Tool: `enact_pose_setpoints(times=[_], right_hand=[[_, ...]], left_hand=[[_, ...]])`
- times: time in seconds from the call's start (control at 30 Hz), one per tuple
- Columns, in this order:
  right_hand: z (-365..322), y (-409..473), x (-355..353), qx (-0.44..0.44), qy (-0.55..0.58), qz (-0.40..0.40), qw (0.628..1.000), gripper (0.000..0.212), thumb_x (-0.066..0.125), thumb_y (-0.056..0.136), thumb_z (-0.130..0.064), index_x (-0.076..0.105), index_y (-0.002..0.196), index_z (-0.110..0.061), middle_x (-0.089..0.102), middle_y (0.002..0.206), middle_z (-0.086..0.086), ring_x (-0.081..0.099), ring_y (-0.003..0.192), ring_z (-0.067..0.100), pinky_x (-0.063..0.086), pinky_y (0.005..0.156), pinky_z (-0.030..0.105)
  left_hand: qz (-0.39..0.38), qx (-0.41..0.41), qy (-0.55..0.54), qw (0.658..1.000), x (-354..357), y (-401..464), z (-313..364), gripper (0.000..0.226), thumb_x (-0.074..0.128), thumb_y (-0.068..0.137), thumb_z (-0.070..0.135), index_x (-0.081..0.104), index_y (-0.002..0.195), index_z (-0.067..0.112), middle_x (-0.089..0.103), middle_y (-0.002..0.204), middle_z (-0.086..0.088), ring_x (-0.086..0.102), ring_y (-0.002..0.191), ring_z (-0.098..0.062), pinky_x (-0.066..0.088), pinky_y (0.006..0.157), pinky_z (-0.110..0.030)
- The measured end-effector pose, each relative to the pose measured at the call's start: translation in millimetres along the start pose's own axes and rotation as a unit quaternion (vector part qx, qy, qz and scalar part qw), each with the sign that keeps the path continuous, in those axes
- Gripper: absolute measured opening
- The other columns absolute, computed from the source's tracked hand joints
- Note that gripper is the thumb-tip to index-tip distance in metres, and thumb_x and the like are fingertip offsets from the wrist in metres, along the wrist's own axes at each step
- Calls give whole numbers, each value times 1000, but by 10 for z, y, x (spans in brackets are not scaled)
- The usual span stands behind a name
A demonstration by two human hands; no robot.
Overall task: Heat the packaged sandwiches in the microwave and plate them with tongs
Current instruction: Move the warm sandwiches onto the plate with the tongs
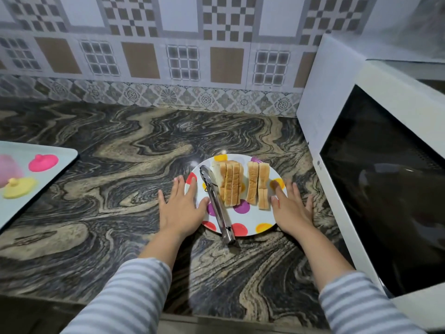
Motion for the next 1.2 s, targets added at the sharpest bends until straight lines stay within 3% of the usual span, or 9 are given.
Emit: enact_pose_setpoints(times=[0.4, 0.57, 0.73, 0.83, 0.9, 0.97, 1.07, 1.2], right_hand=[[-34, -130, -73, 25, 19, -17, 999, 53, 16, 103, -43, 7, 153, -29, -14, 161, 2, -17, 147, 16, -12, 117, 48], [-112, -552, -425, 43, 45, 45, 997, 59, 23, 102, -43, -5, 153, -32, -18, 160, 6, -25, 145, 22, -11, 117, 51], [-387, -1284, -1222, -13, -23, 215, 976, 65, 39, 99, -30, 4, 153, -29, -19, 159, 9, -29, 143, 24, -13, 116, 53], [-496, -1734, -1708, -38, -74, 348, 934, 68, 54, 86, -15, 29, 149, -21, 2, 160, 16, -10, 148, 30, -5, 117, 55], [-507, -1985, -1982, -17, -134, 402, 906, 65, 51, 82, -12, 38, 146, -18, 11, 159, 19, 1, 148, 33, 0, 116, 56], [-506, -2204, -2223, 22, -197, 418, 887, 65, 48, 85, -15, 33, 148, -18, 4, 159, 19, -3, 148, 33, -3, 115, 56], [-348, -2379, -2434, 107, -246, 379, 885, 67, 35, 96, -22, -1, 153, -19, -24, 156, 19, -28, 142, 33, -16, 112, 60], [9, -2450, -2538, 207, -256, 323, 887, 67, 32, 100, -31, -6, 153, -18, -21, 157, 20, -24, 144, 36, -12, 112, 62]], left_hand=[[-6, -13, -44, 999, 8, -32, -34, 65, 19, 95, 61, 7, 153, 33, -5, 162, -3, -9, 148, -15, -8, 118, -49], [80, -11, -106, 991, -255, 20, 1, 63, 21, 98, 55, 15, 153, 25, -4, 162, 0, -11, 148, -13, -8, 115, -57], [140, 143, -149, 968, -672, 104, 852, 62, 24, 99, 52, 19, 153, 23, -2, 161, 2, -10, 147, -11, -5, 116, -55], [133, 266, -170, 940, -782, -34, 1624, 69, 14, 92, 59, 11, 154, 27, -10, 160, 8, -15, 146, -7, -6, 117, -52], [120, 348, -181, 912, -812, -234, 2153, 70, 8, 91, 60, 1, 153, 30, -17, 158, 12, -20, 144, -4, -8, 117, -51], [114, 408, -216, 880, -922, -449, 2612, 64, 15, 98, 53, -5, 153, 30, -21, 157, 14, -22, 143, -3, -12, 116, -49], [121, 456, -275, 838, -1222, -664, 3099, 60, 20, 102, 46, -8, 152, 30, -19, 159, 12, -21, 144, -3, -16, 113, -44], [140, 484, -310, 806, -1438, -779, 3421, 59, 6, 95, 51, -2, 151, 33, -8, 159, 15, -13, 146, -4, -9, 117, -51]])
Point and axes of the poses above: each hand's wrist, its own y-axis towards the middle knuckle, its own x-axis out of the palm, z = x × y, the point moved 8 cm from there along y, towards the middle knuckle
